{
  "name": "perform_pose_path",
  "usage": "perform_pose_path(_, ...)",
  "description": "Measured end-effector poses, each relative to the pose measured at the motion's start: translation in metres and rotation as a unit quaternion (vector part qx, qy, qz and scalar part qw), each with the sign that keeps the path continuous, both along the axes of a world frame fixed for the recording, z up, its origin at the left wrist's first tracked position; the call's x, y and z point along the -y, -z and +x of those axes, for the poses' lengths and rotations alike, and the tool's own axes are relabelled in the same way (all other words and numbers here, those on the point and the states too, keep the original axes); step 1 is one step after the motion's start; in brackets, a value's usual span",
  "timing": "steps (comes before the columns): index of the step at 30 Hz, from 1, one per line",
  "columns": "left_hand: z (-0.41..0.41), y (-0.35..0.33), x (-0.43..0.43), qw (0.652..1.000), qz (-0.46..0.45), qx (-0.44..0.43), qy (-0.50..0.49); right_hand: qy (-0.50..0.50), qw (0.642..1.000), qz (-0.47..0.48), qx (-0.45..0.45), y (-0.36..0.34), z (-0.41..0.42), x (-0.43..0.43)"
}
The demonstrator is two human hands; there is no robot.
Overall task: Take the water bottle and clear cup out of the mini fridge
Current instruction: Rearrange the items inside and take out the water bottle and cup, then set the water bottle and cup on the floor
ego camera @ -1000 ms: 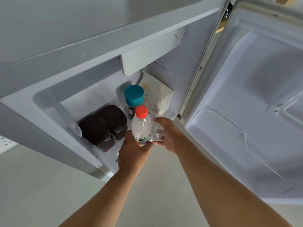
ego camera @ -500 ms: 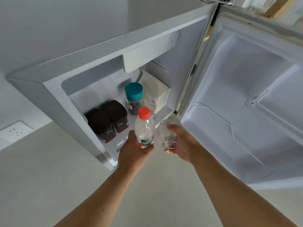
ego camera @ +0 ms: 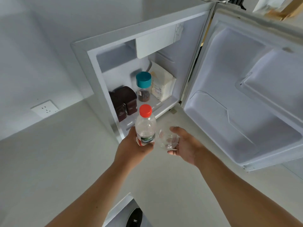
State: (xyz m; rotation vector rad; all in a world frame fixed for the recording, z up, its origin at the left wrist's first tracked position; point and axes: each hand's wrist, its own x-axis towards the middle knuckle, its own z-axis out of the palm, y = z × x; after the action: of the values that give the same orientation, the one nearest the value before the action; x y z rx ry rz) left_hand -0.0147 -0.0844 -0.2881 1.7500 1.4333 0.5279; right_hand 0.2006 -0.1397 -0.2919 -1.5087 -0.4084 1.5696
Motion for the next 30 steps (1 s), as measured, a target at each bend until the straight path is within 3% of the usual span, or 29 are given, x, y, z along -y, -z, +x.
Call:
perform_pose_path(10,-0.093,-0.002,0.027,0.999,0.017,-0.030,-0.029,-0.048,0.999,-0.015,-0.013,0.003,-0.093,0.022)
perform_pose_path(30,-0.190,0.052,-0.092,0.993,-0.071,-0.073,0.058,0.000,0.997,-0.064,0.031,0.060,-0.210,-0.043)
